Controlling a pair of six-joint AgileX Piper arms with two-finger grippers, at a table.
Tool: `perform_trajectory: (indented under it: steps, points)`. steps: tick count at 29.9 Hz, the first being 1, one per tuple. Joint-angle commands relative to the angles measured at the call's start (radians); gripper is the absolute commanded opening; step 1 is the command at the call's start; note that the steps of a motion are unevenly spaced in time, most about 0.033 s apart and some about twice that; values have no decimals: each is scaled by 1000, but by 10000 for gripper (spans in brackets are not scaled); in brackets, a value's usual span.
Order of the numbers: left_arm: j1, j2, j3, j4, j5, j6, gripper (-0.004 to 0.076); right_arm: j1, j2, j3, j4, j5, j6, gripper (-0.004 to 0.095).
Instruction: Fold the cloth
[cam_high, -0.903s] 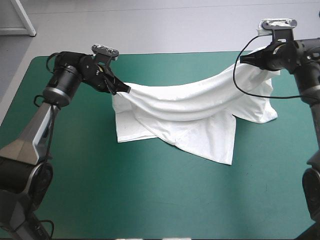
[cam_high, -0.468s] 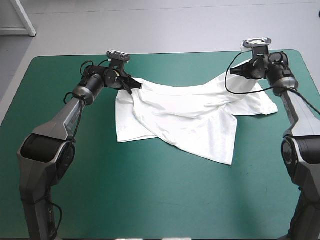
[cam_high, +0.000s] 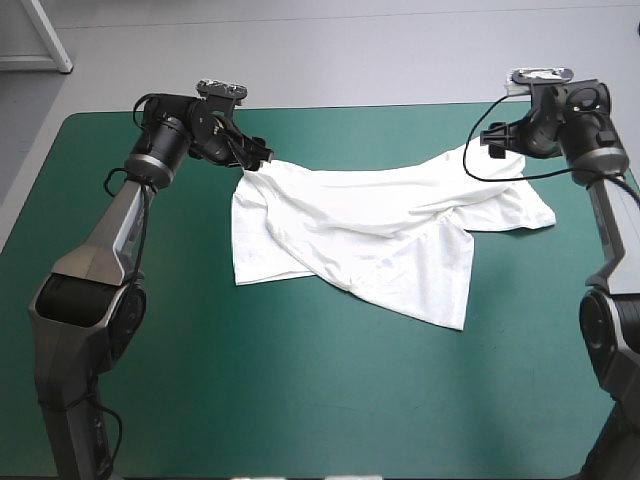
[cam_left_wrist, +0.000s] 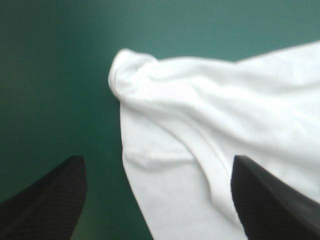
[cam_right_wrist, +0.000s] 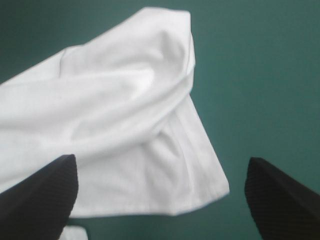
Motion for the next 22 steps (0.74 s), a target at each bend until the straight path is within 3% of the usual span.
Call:
perform_trajectory:
  steps: [1, 4, 14, 22]
  points:
    - [0, -71, -61, 21, 205, -9, 531, -9, -117, -6, 8, 105, -6, 722]
    - [0, -87, 2, 27, 204, -17, 498, -9, -174, 60, 37, 164, -11, 647]
    - [-2, -202, 404, -63, 203, -57, 494, 34, -401, 390, 122, 164, -42, 642]
    - [-23, -184, 485, -51, 198, -79, 494, 100, -468, 442, 169, 164, -44, 642]
